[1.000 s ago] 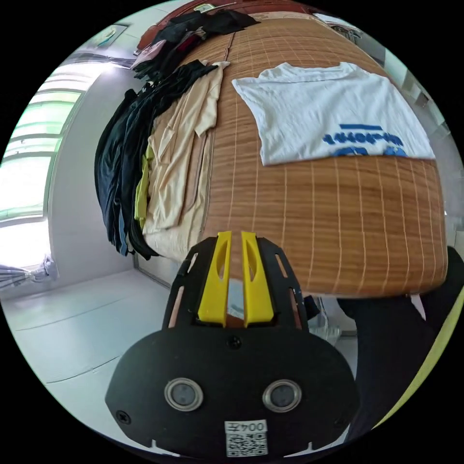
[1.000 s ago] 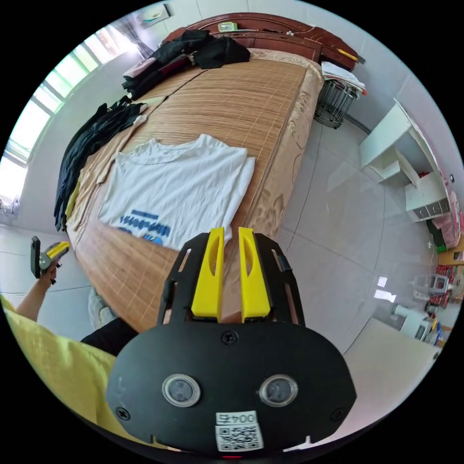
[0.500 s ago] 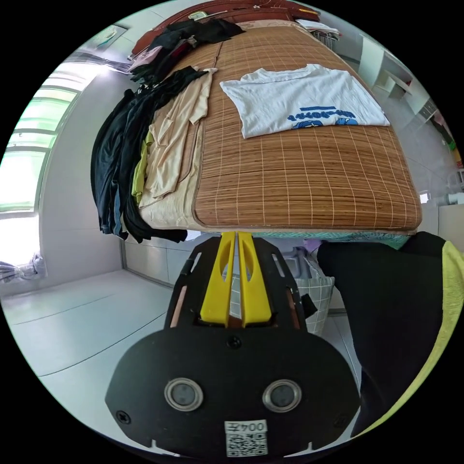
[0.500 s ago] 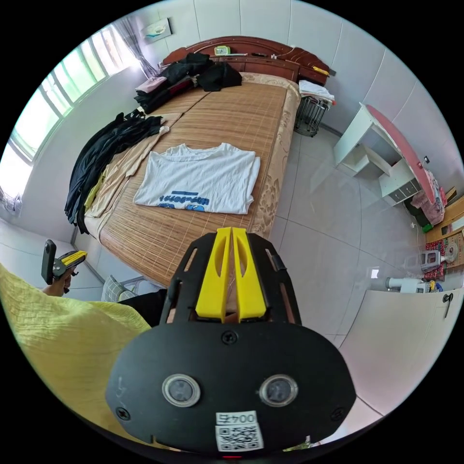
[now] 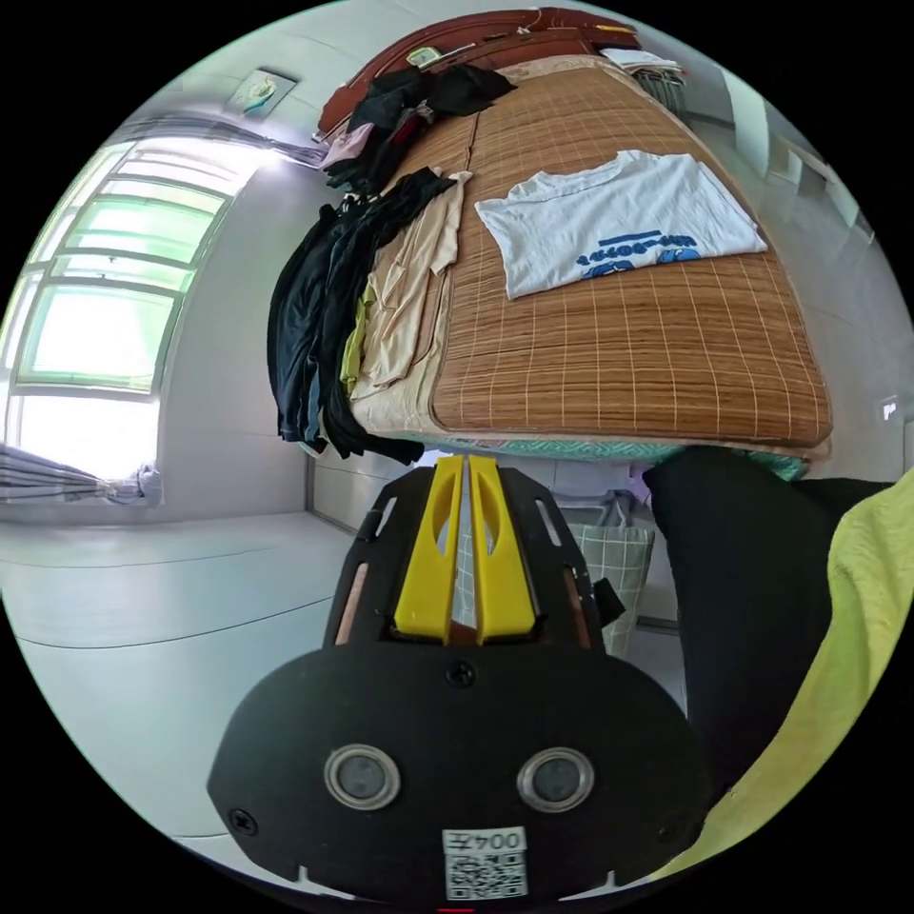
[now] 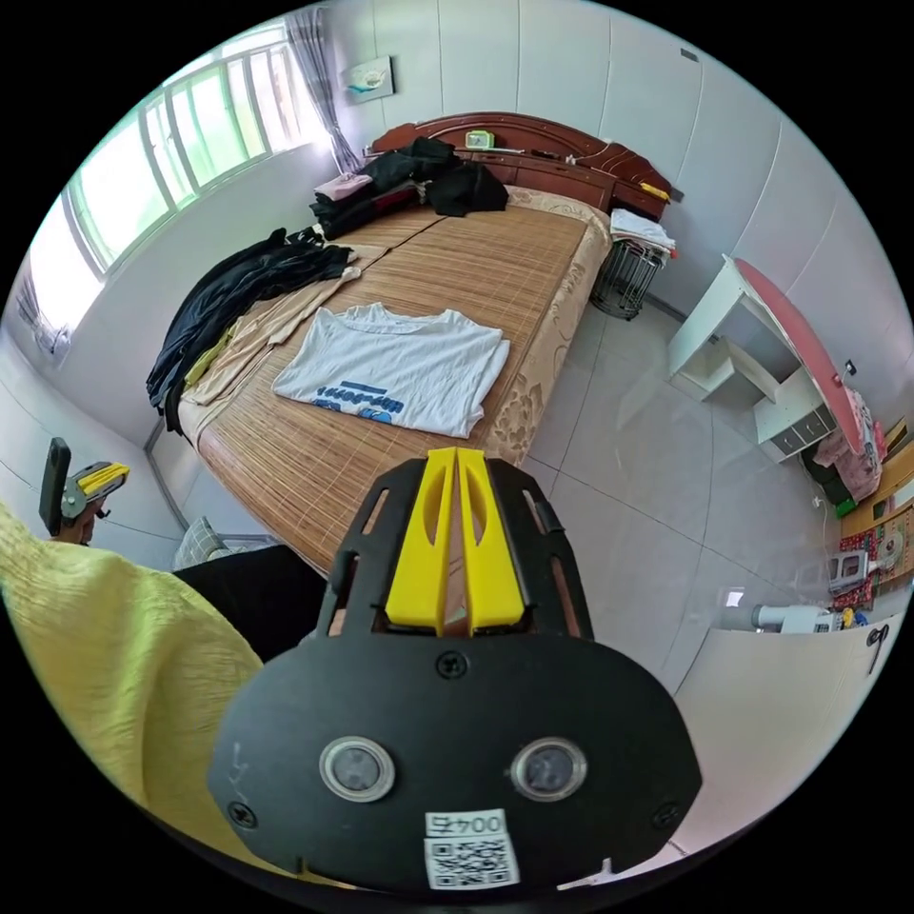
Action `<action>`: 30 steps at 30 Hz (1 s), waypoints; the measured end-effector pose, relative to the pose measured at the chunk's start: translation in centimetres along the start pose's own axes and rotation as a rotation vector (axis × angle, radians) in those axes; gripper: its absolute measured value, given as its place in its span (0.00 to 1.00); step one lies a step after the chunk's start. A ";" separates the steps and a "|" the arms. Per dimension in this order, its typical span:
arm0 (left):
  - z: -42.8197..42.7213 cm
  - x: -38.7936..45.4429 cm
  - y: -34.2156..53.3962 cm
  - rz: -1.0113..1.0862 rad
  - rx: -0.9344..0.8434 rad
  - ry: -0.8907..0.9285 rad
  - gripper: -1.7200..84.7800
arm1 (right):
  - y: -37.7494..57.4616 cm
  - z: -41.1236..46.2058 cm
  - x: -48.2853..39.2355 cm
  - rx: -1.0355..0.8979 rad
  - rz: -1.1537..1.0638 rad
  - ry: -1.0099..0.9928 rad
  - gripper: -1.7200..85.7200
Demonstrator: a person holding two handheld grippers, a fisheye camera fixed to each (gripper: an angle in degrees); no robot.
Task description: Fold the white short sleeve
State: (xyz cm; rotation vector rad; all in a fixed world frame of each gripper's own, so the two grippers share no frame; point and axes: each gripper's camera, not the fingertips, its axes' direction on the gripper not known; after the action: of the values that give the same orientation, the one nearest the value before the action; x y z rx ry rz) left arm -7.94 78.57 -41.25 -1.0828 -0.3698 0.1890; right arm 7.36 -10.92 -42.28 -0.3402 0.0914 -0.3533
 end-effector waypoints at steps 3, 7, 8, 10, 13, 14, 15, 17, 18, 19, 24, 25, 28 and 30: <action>-4.6 2.5 0.8 -0.028 0.017 -0.015 0.04 | 0.8 -0.6 -0.1 0.053 -0.011 -0.006 0.04; -7.9 4.5 1.9 -0.052 0.027 -0.027 0.04 | 1.1 -0.2 -1.3 0.098 -0.086 0.003 0.10; -8.7 5.2 2.2 -0.053 0.027 -0.035 0.04 | 1.1 -0.2 -1.4 0.103 -0.090 -0.004 0.10; -10.1 6.1 2.6 -0.056 0.028 -0.047 0.04 | 0.9 -0.7 -1.9 0.136 -0.090 -0.038 0.11; -12.4 7.2 2.8 -0.050 0.037 -0.066 0.04 | 0.9 -0.6 -3.1 0.110 -0.128 -0.019 0.10; -13.4 7.5 2.7 -0.045 0.045 -0.075 0.04 | 0.9 -0.5 -3.3 0.100 -0.136 -0.020 0.10; -14.4 7.8 2.5 -0.038 0.054 -0.082 0.04 | 1.0 -0.3 -3.8 0.087 -0.150 -0.031 0.10; -15.7 7.9 2.2 -0.028 0.068 -0.090 0.04 | 1.2 -0.2 -4.4 0.086 -0.160 -0.054 0.09; -16.2 7.9 2.1 -0.024 0.072 -0.093 0.04 | 1.2 -0.1 -4.9 0.083 -0.154 -0.051 0.09; -17.0 7.8 1.8 -0.014 0.081 -0.098 0.04 | 1.2 -0.1 -5.4 0.085 -0.148 -0.043 0.09; -19.5 7.4 0.4 0.060 0.112 -0.114 0.04 | 1.5 -0.3 -7.5 0.088 -0.107 -0.056 0.10; -19.9 7.1 -0.1 0.080 0.120 -0.115 0.04 | 1.6 -0.2 -8.2 0.087 -0.099 -0.051 0.10; -20.5 6.0 -1.5 0.134 0.149 -0.103 0.04 | 2.1 -0.4 -10.3 0.083 -0.078 -0.050 0.09; -20.4 5.0 -2.4 0.173 0.167 -0.089 0.04 | 2.4 -0.7 -11.8 0.084 -0.067 -0.044 0.08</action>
State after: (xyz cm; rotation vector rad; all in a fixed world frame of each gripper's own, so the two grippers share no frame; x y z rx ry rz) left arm 4.45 62.23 -46.56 -0.9432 -0.3339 0.4166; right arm -3.02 -4.84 -43.37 -0.2686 0.0217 -0.4148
